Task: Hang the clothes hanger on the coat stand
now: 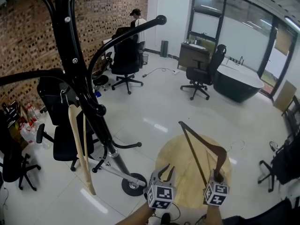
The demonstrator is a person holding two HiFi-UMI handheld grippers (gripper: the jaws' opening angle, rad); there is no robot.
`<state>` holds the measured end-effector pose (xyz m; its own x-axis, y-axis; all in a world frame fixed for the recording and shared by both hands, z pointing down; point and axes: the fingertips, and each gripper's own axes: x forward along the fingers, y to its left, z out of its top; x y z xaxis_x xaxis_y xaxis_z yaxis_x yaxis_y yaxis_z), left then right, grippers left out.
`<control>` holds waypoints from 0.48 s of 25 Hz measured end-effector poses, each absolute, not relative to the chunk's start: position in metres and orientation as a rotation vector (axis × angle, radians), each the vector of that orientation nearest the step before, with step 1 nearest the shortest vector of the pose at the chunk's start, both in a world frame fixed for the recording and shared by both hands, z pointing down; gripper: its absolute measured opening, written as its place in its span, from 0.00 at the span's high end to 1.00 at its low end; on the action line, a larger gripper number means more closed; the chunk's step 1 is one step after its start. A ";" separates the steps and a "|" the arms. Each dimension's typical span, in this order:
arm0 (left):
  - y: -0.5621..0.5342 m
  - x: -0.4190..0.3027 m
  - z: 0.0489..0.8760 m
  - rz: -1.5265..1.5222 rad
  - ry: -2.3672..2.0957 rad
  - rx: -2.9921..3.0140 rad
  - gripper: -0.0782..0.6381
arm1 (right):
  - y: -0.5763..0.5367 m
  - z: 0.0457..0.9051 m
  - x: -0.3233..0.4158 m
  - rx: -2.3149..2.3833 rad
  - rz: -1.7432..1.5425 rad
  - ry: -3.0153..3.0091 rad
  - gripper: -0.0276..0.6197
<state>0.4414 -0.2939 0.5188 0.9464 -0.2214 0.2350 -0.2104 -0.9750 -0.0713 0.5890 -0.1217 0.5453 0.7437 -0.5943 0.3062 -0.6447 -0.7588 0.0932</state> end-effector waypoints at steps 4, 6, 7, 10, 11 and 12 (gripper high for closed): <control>-0.280 0.400 0.484 -0.294 0.322 -3.036 0.80 | -0.120 0.486 0.542 2.737 0.191 -1.100 0.93; -0.267 0.392 0.468 -0.258 0.344 -3.014 0.82 | -0.117 0.465 0.532 2.699 0.116 -1.193 0.93; -0.261 0.390 0.461 -0.247 0.363 -3.002 0.83 | -0.115 0.458 0.527 2.676 0.083 -1.244 0.93; -0.250 0.384 0.444 -0.246 0.459 -2.970 0.88 | -0.110 0.439 0.517 2.613 0.013 -1.385 0.93; -0.247 0.381 0.438 -0.246 0.495 -2.964 0.88 | -0.108 0.431 0.515 2.592 -0.007 -1.426 0.93; -0.243 0.378 0.431 -0.245 0.531 -2.959 0.88 | -0.105 0.423 0.513 2.570 -0.027 -1.466 0.93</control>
<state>0.3785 -0.2426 0.4314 0.9252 -0.3542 0.1365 -0.3339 -0.9304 -0.1511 0.5133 -0.1047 0.4233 0.5128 -0.8553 0.0741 -0.8519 -0.4963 0.1669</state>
